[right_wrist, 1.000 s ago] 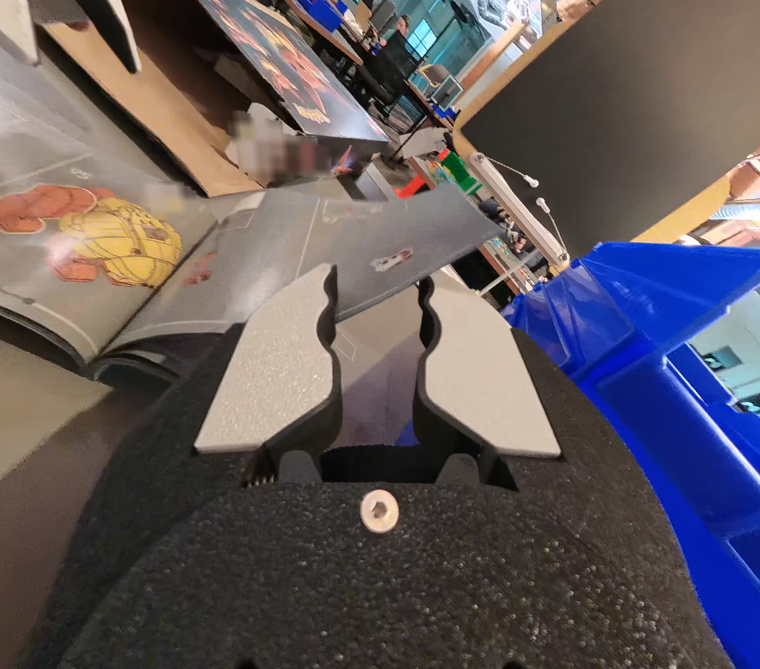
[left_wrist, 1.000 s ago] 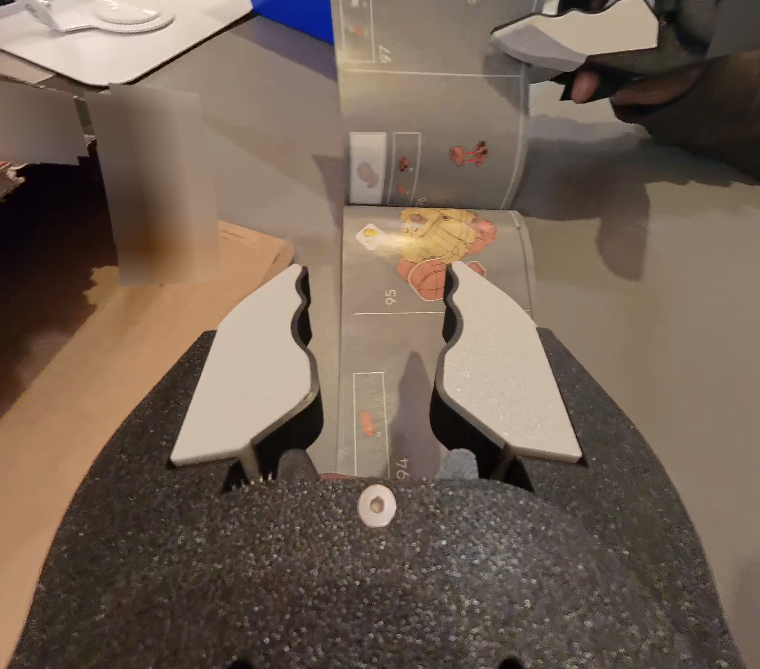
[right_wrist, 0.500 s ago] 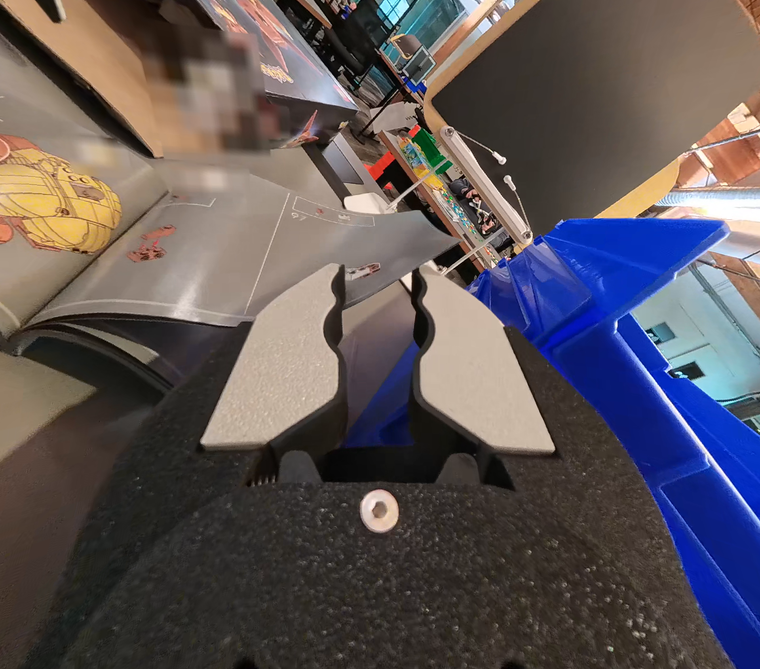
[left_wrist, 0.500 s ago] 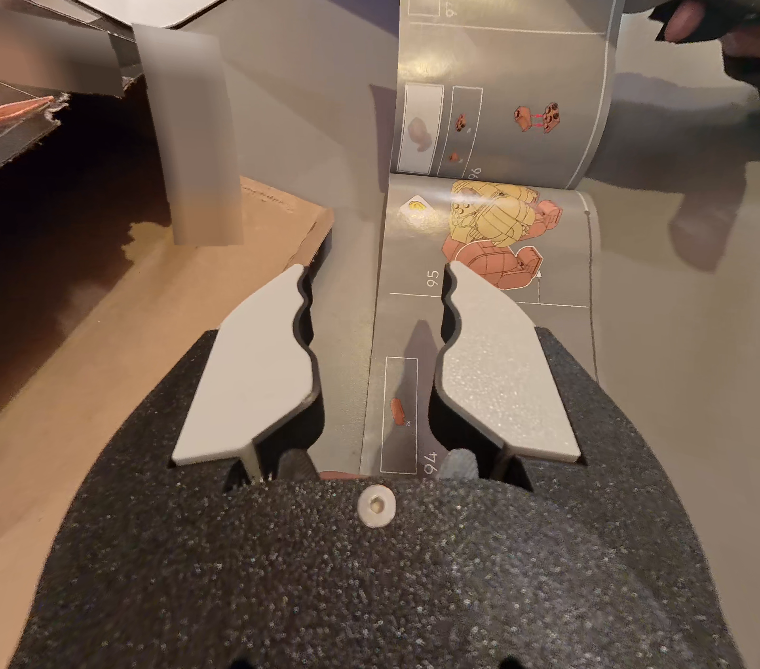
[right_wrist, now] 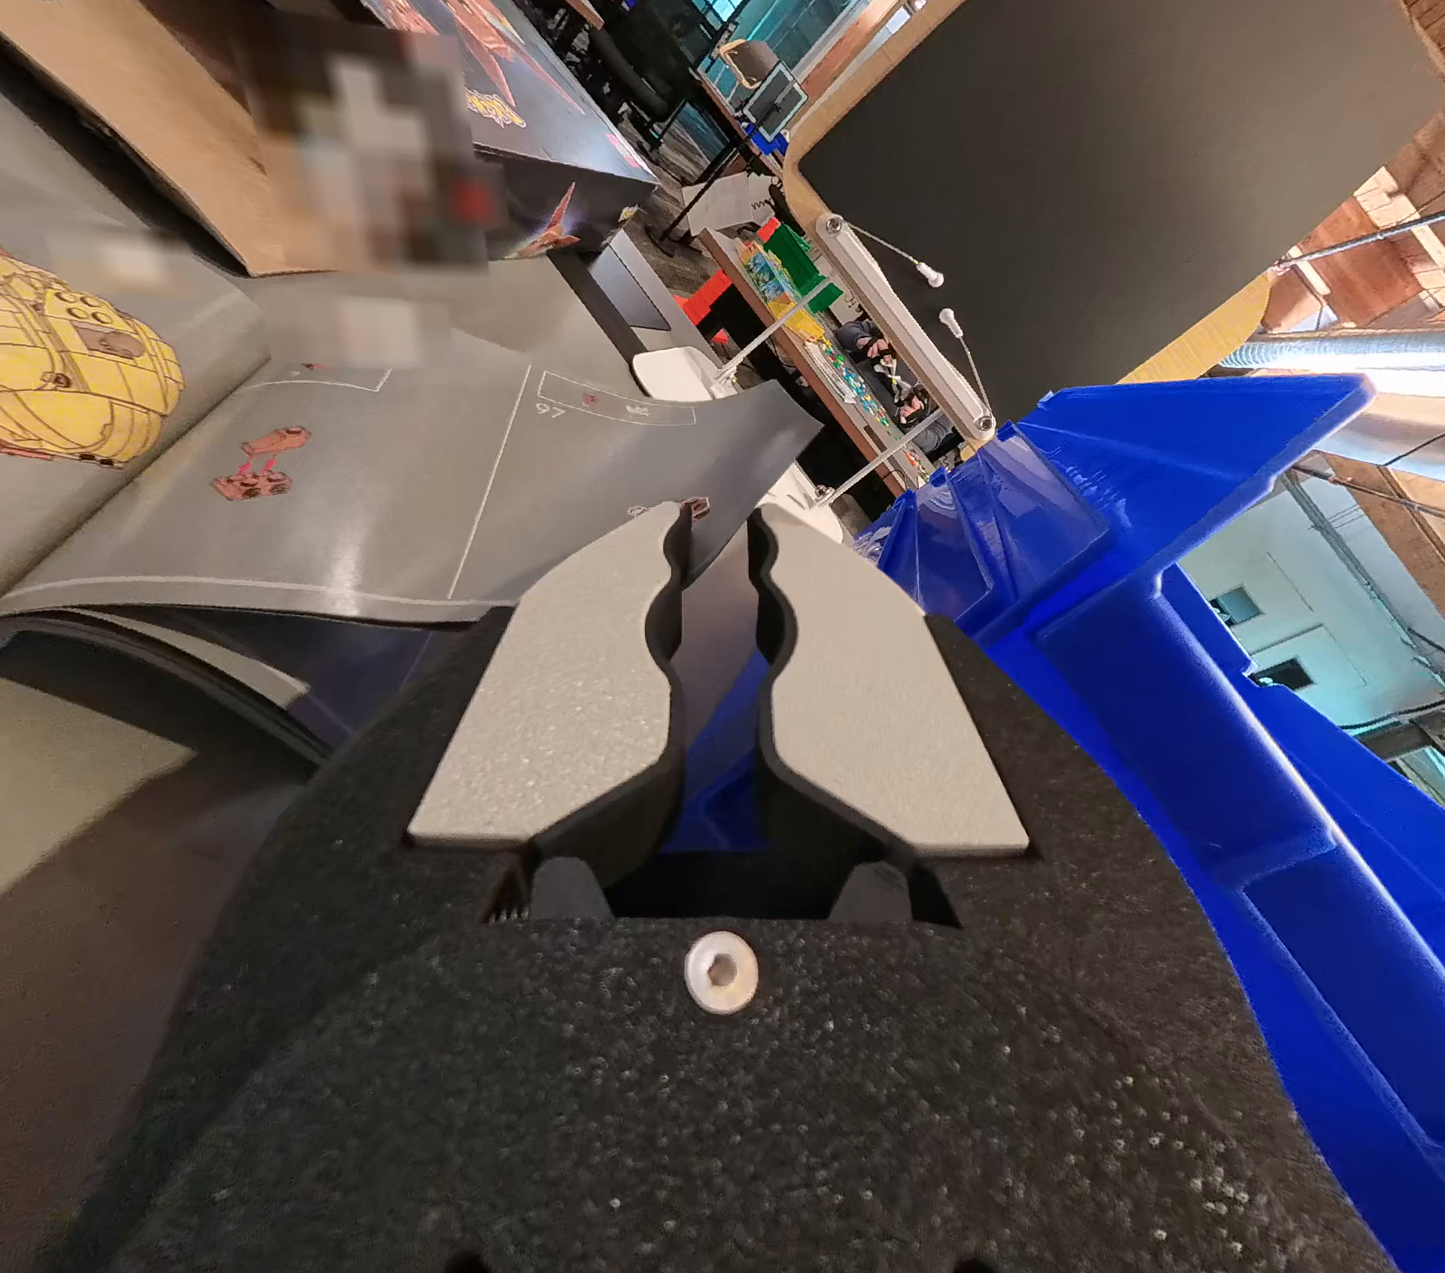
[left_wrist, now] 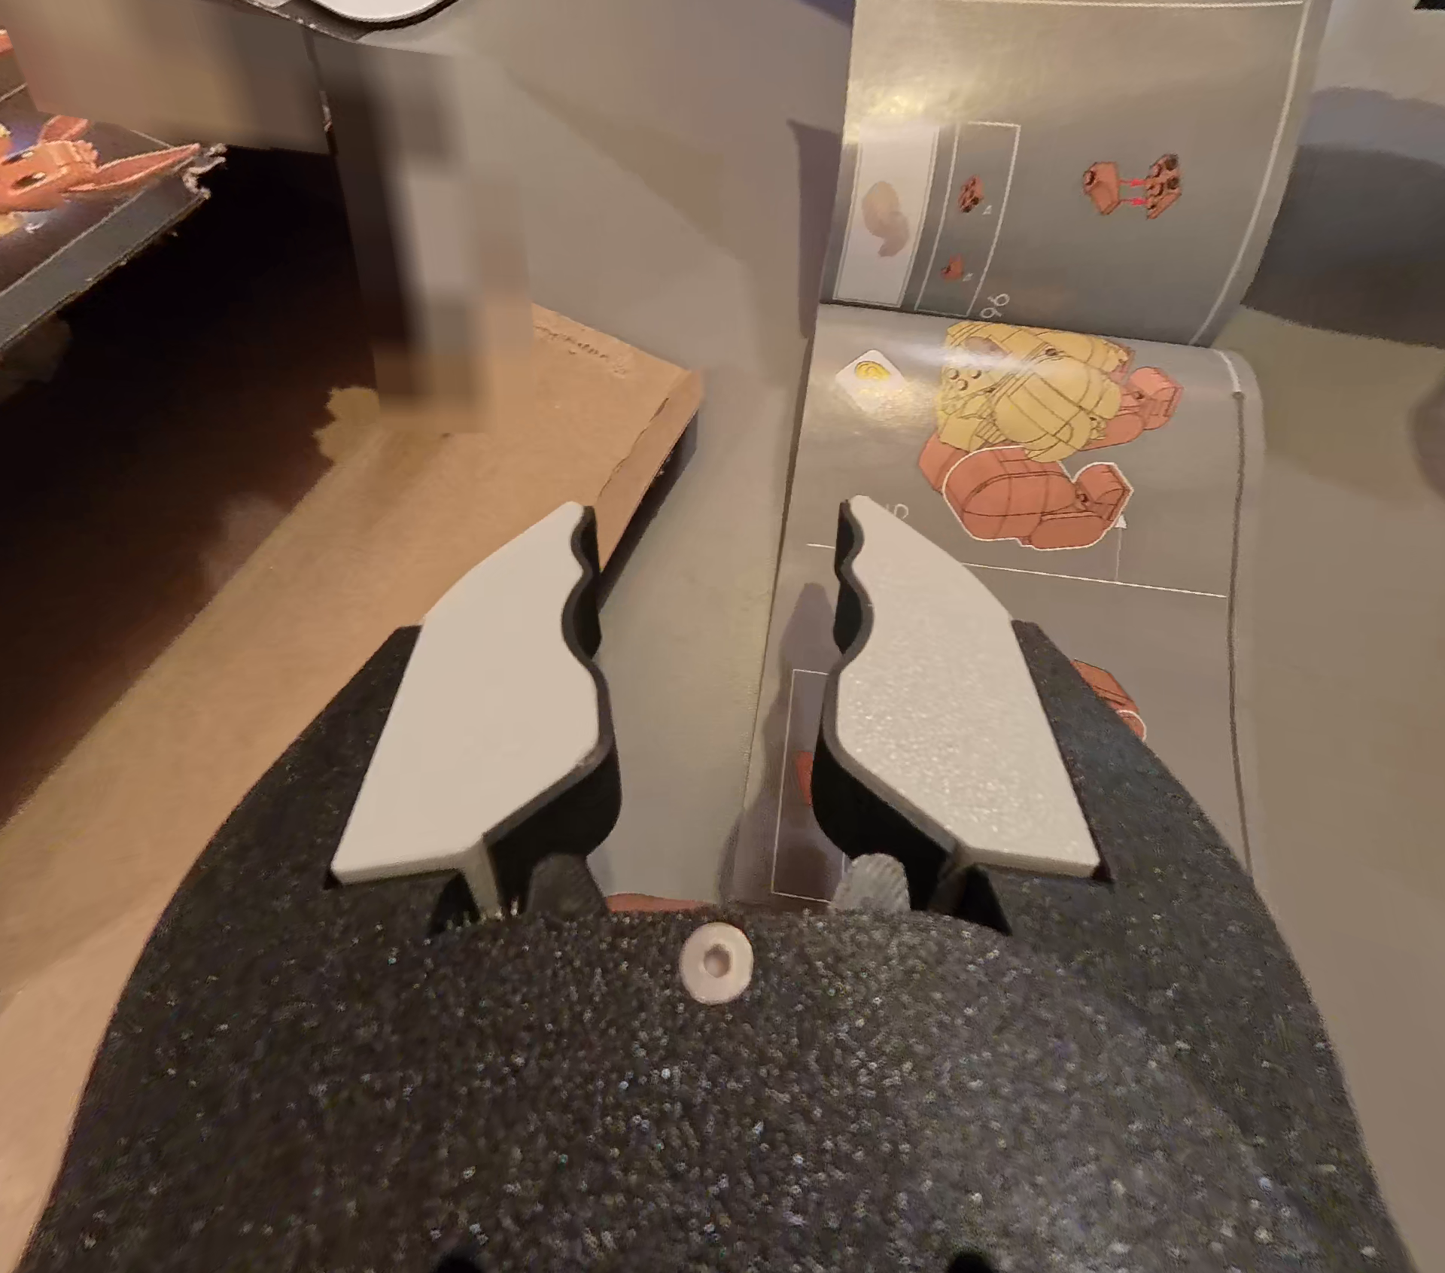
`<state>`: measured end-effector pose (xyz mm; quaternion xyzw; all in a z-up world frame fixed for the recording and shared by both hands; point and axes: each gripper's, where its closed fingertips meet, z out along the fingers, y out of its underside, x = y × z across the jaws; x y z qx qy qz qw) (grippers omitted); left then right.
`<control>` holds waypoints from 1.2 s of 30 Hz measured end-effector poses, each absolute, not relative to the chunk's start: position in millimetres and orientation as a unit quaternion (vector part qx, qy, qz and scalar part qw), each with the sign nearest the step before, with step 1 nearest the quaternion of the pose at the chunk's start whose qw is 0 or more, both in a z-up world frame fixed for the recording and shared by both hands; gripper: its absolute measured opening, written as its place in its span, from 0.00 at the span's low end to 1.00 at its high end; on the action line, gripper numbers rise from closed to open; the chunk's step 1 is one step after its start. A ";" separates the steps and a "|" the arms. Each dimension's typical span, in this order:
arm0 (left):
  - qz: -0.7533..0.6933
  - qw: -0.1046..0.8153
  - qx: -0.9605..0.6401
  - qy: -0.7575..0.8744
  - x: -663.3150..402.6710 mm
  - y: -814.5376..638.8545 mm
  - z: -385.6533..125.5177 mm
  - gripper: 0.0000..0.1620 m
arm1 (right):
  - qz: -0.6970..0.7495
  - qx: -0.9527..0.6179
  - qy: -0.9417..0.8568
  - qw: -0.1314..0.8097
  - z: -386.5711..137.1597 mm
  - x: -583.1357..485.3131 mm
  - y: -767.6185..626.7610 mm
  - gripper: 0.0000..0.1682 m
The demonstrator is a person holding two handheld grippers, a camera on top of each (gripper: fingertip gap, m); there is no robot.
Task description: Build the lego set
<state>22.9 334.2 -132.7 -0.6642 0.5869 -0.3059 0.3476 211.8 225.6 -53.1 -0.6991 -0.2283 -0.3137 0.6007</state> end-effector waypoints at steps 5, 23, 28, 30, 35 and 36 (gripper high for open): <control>-0.292 0.354 -0.674 0.579 21.6 340.4 -135.2 0.36 | -0.313 -0.701 -0.225 0.599 -54.2 213.1 225.6 0.08; -0.280 0.360 -0.679 0.576 20.9 344.6 -137.1 0.35 | -0.311 -0.697 -0.229 0.604 -52.4 210.0 224.3 0.08; -0.316 0.352 -0.672 0.571 25.2 336.8 -131.5 0.35 | -0.307 -0.690 -0.237 0.611 -51.1 204.2 223.8 0.07; -0.351 0.339 -0.668 0.562 29.3 329.8 -126.8 0.35 | -0.305 -0.683 -0.243 0.617 -49.7 200.2 223.3 0.07; -0.443 0.290 -0.664 0.528 47.0 312.8 -107.2 0.36 | -0.297 -0.663 -0.263 0.635 -47.0 186.9 221.9 0.07; -0.453 0.280 -0.662 0.527 52.3 309.7 -101.4 0.36 | -0.298 -0.658 -0.269 0.637 -46.9 184.1 221.7 0.07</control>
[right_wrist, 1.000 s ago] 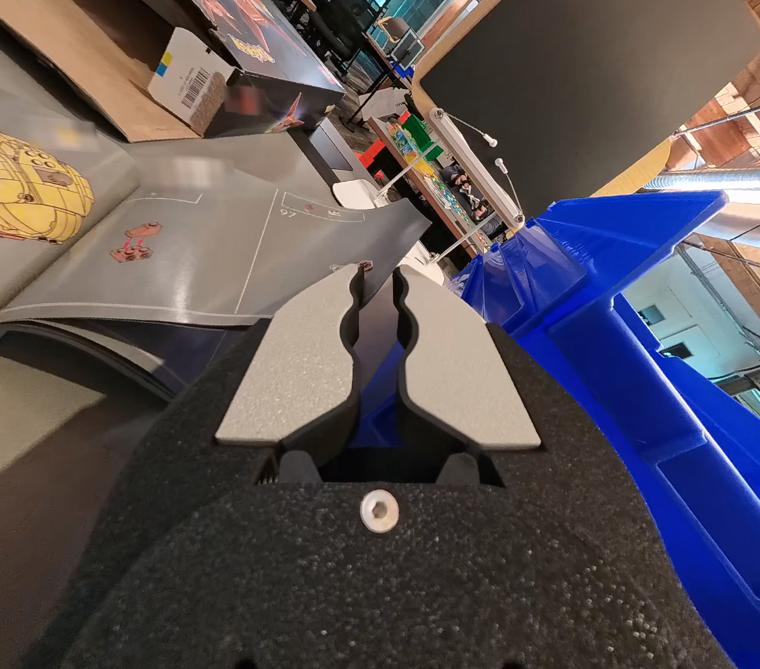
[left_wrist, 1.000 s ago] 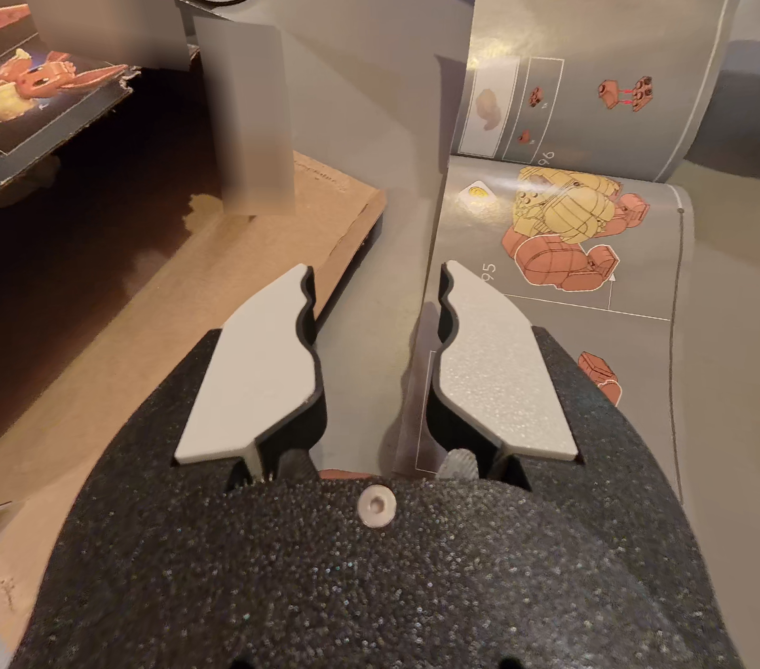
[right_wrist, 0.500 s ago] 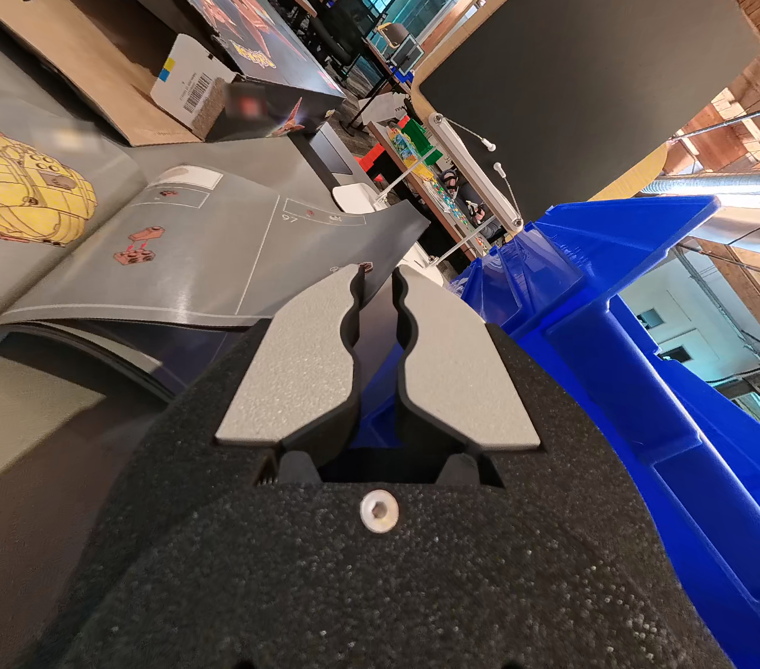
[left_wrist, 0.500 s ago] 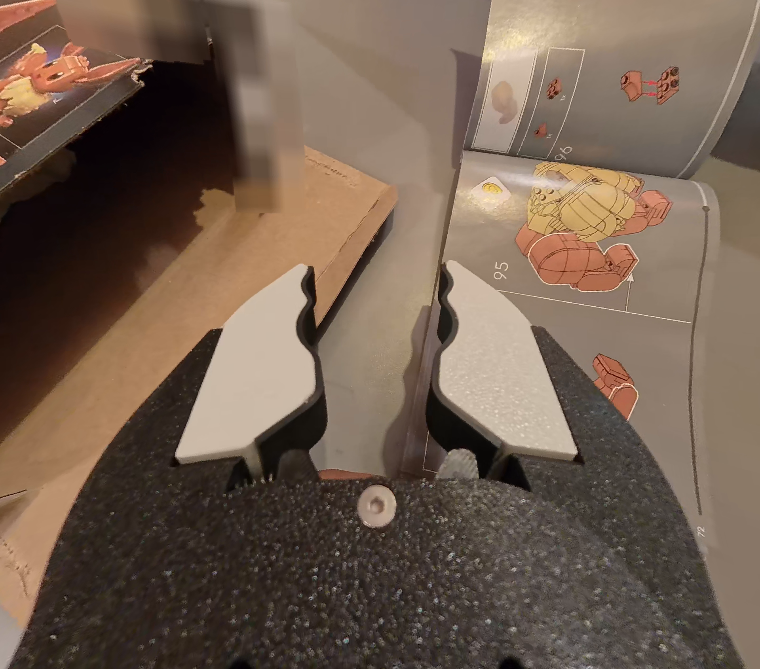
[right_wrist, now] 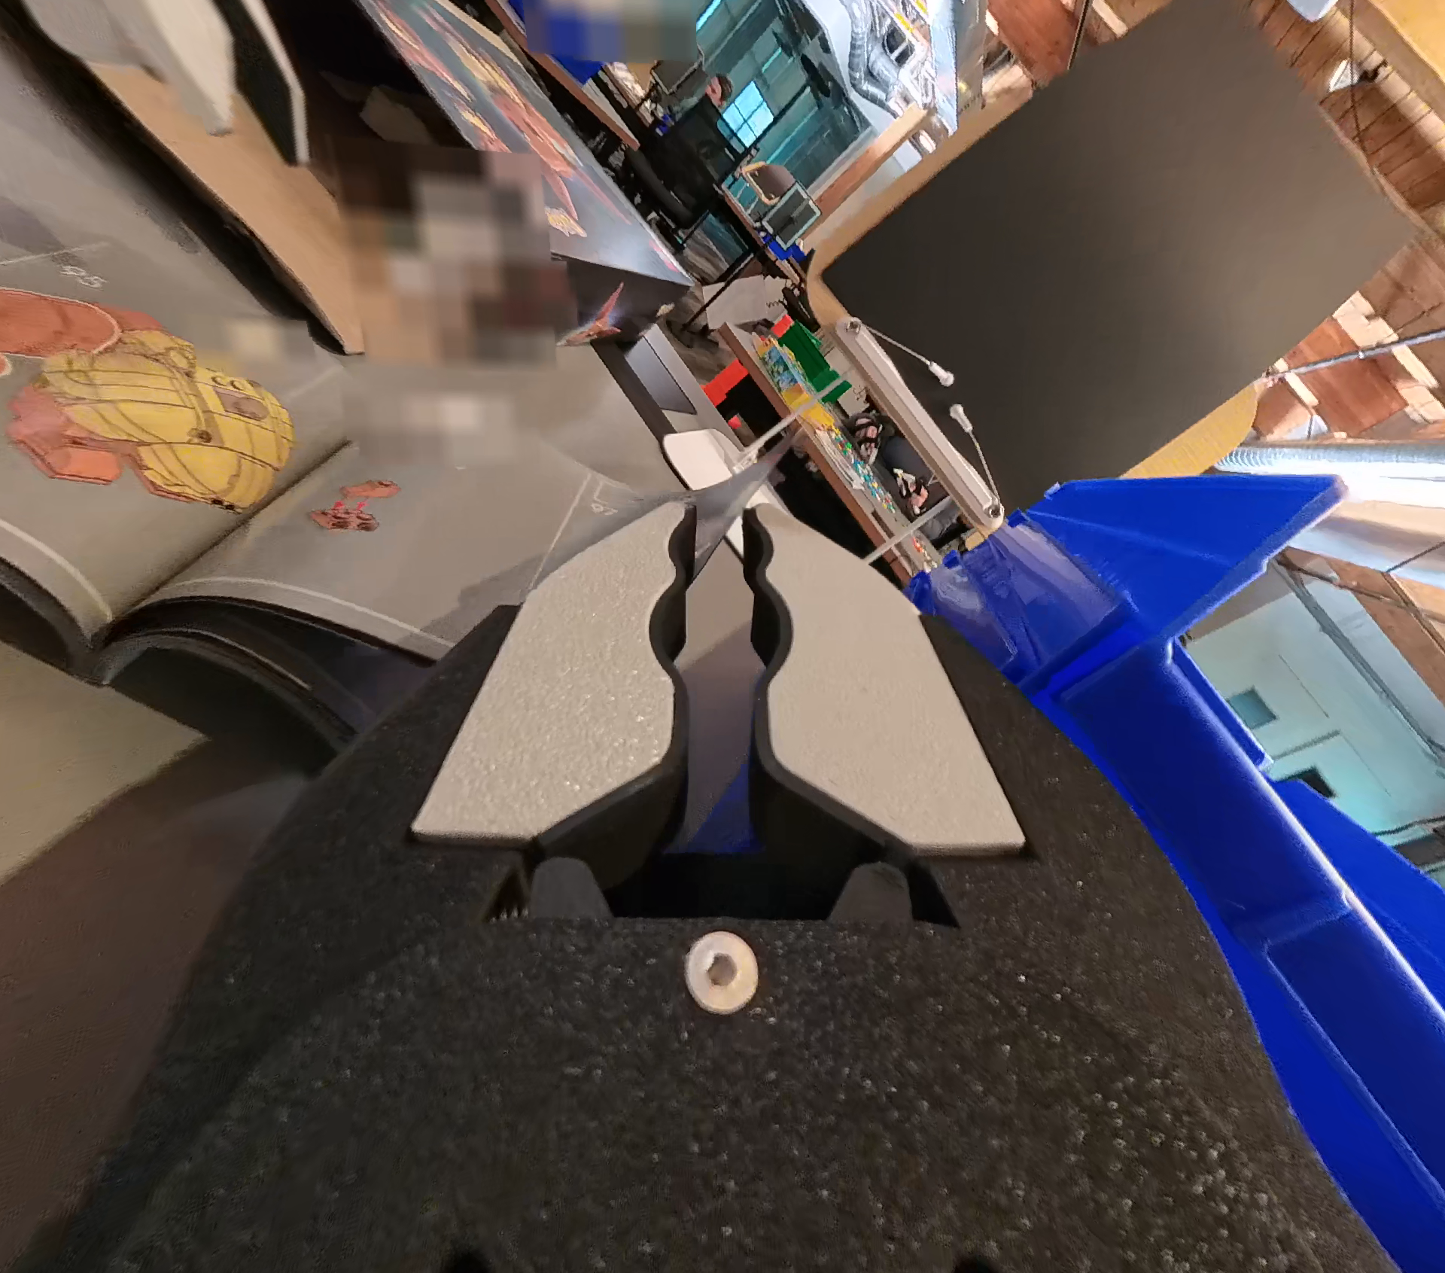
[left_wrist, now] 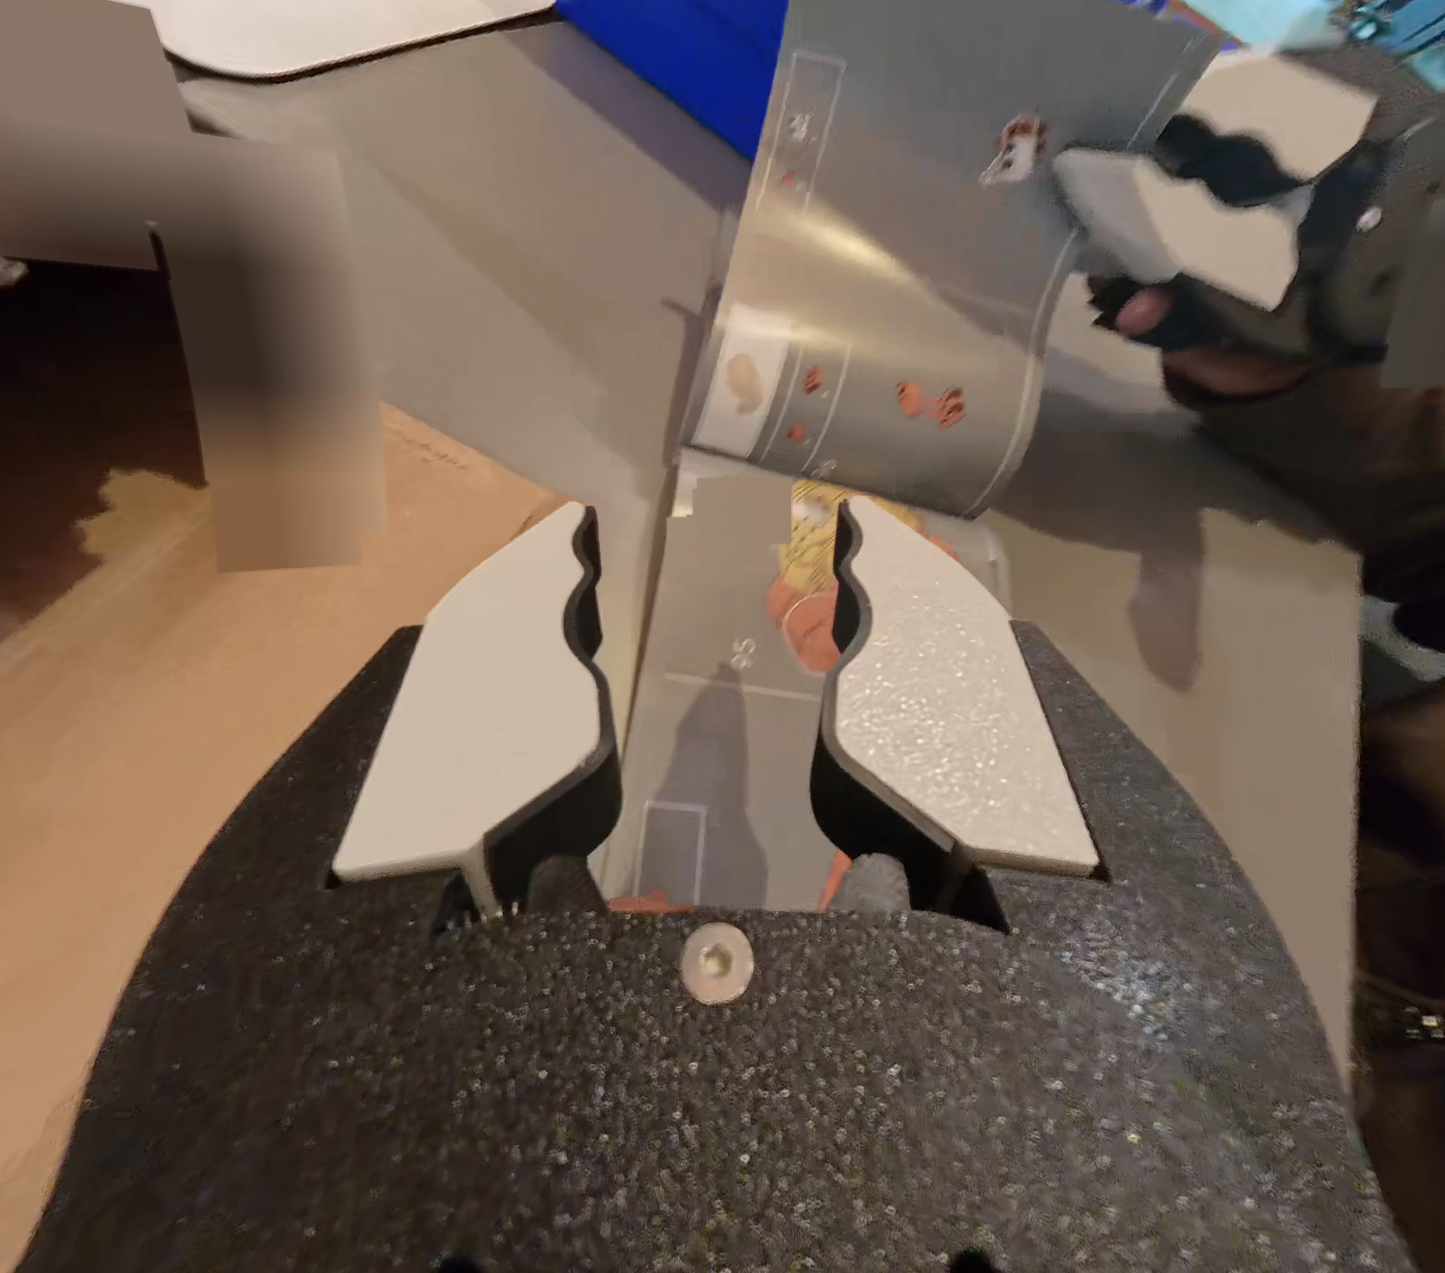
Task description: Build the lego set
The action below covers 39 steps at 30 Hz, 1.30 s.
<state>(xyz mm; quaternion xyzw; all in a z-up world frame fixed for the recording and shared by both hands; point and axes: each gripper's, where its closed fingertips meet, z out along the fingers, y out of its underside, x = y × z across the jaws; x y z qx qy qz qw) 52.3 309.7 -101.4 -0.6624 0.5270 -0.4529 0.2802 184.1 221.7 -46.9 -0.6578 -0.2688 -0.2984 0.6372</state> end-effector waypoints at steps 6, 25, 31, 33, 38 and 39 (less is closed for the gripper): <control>-0.499 0.263 -0.621 0.544 101.9 293.7 -36.4 0.35 | -0.302 -0.636 -0.289 0.648 -45.6 171.1 219.2 0.06; -0.701 0.093 -0.603 0.369 118.2 269.2 -43.2 0.23 | -0.350 -0.581 -0.374 0.633 -64.0 129.1 217.9 0.06; -0.709 0.100 -0.594 0.366 120.9 263.8 -42.9 0.20 | -0.354 -0.567 -0.382 0.638 -62.8 121.6 216.5 0.06; -0.712 0.103 -0.592 0.364 121.7 262.7 -43.7 0.17 | -0.356 -0.560 -0.392 0.638 -64.6 115.4 216.1 0.06; -0.713 0.146 -0.585 0.359 119.4 272.4 -43.7 0.06 | -0.362 -0.546 -0.409 0.635 -67.8 105.5 215.9 0.09; -0.714 0.153 -0.584 0.356 118.5 275.5 -43.6 0.04 | -0.365 -0.545 -0.410 0.634 -67.8 105.4 216.0 0.11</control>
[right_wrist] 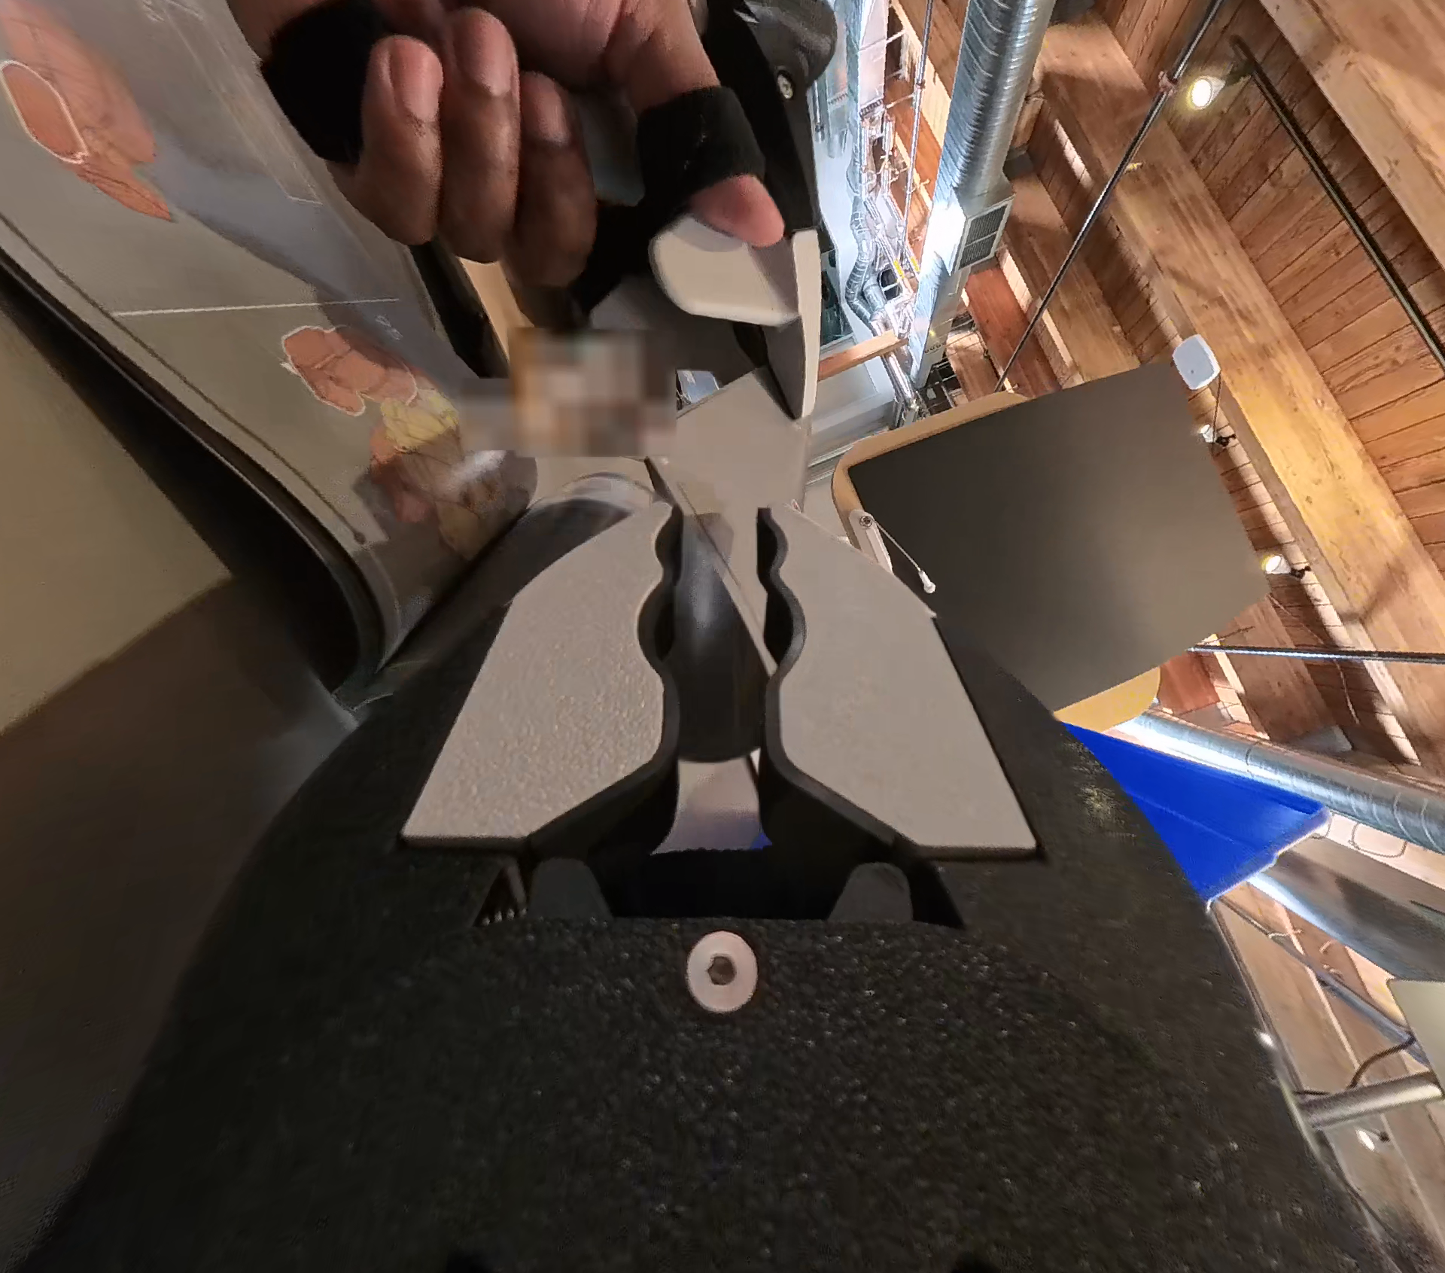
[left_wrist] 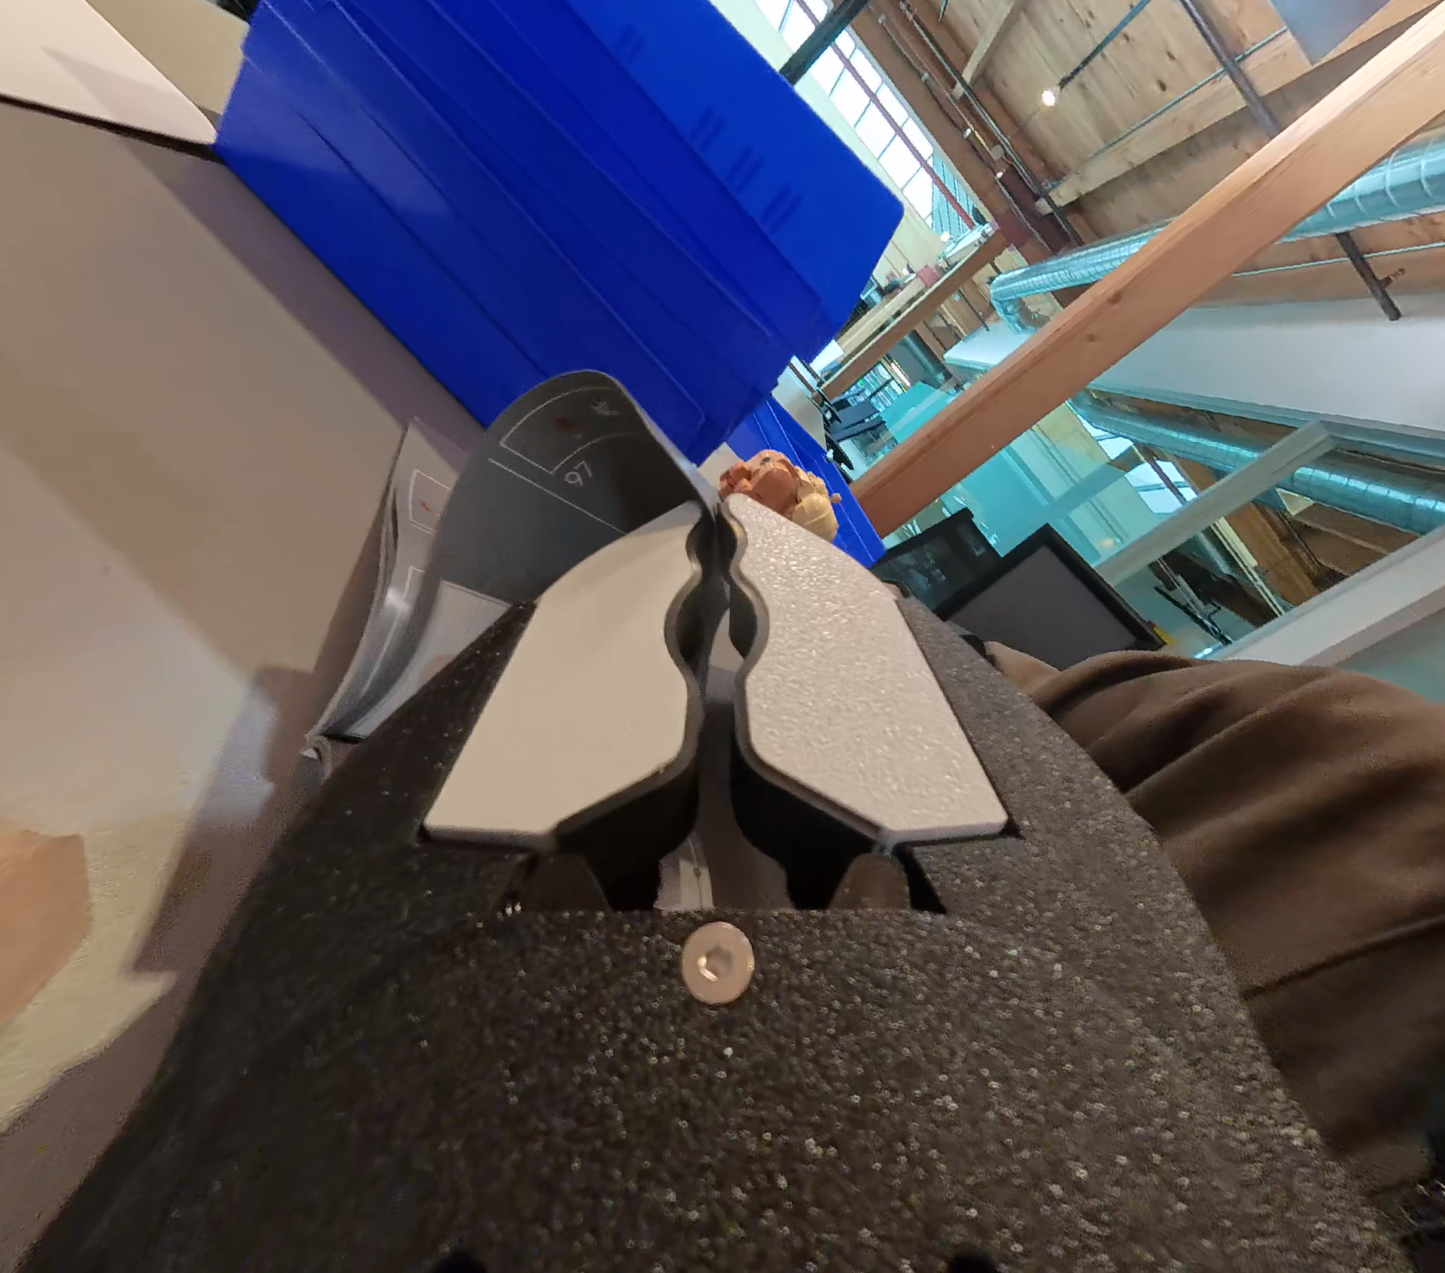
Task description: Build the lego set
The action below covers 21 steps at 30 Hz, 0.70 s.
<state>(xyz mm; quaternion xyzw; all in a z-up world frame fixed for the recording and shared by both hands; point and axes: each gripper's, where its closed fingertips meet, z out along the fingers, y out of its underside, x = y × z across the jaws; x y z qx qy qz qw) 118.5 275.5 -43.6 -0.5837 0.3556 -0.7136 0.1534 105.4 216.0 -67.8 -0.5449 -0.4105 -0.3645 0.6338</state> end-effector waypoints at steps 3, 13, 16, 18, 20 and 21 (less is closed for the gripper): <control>-0.720 0.153 -0.582 0.345 116.9 280.7 -42.9 0.00 | -0.376 -0.539 -0.410 0.633 -65.1 107.0 217.1 0.15; -0.722 0.168 -0.586 0.328 113.8 289.9 -38.5 0.02 | -0.423 -0.467 -0.430 0.646 -52.2 94.5 228.5 0.14; -0.723 0.180 -0.585 0.320 112.1 296.3 -36.2 0.02 | -0.422 -0.449 -0.423 0.664 -46.5 88.6 229.8 0.13; -0.720 0.186 -0.587 0.319 111.8 299.0 -37.0 0.02 | -0.416 -0.446 -0.424 0.669 -47.3 86.8 230.7 0.11; -0.715 0.192 -0.589 0.324 112.3 300.3 -38.8 0.02 | -0.401 -0.456 -0.424 0.672 -50.5 87.1 230.0 0.11; -0.712 0.195 -0.590 0.327 112.8 300.8 -40.2 0.02 | -0.394 -0.460 -0.422 0.675 -50.5 87.9 228.3 0.11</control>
